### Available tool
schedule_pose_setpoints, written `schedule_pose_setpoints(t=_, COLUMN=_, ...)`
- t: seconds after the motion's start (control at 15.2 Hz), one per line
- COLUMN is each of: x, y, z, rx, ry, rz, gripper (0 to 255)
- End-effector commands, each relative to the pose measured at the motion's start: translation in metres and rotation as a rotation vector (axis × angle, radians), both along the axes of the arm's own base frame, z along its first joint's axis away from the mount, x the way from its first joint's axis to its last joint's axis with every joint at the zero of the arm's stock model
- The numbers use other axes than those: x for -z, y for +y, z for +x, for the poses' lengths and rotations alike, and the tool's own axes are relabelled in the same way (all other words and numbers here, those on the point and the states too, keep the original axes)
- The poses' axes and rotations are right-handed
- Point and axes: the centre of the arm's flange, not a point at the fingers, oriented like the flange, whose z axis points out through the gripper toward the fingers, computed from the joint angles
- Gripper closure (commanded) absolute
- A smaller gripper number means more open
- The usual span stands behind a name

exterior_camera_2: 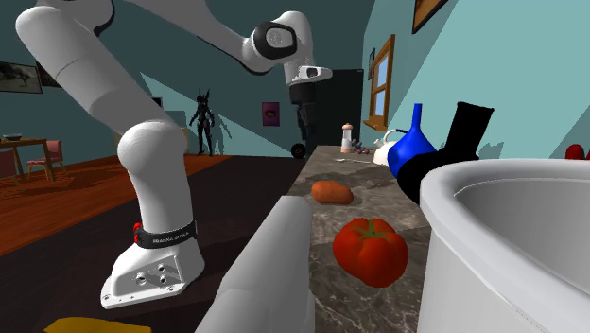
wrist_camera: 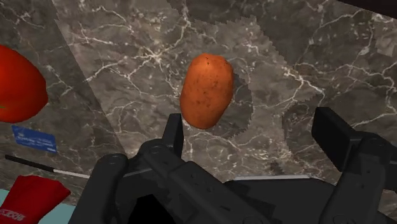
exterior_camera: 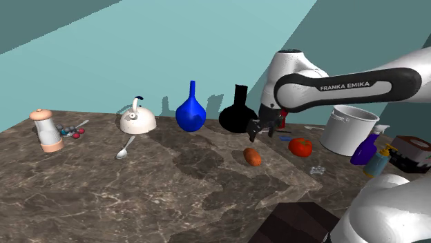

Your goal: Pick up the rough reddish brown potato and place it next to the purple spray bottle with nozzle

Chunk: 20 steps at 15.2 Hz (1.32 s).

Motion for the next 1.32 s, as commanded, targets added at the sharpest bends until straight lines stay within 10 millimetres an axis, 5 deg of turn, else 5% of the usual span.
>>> schedule_pose_setpoints(t=0.0, x=0.025, y=-0.009, z=0.006, rx=0.078, ry=-0.004, rz=0.003, gripper=0)
schedule_pose_setpoints(t=0.4, x=0.097, y=-0.035, z=0.025, rx=0.300, ry=-0.007, rz=0.011, gripper=0)
schedule_pose_setpoints(t=0.92, x=0.138, y=-0.041, z=0.027, rx=0.304, ry=-0.007, rz=0.011, gripper=0)
schedule_pose_setpoints(t=1.25, x=0.138, y=-0.040, z=0.027, rx=0.304, ry=-0.007, rz=0.011, gripper=0)
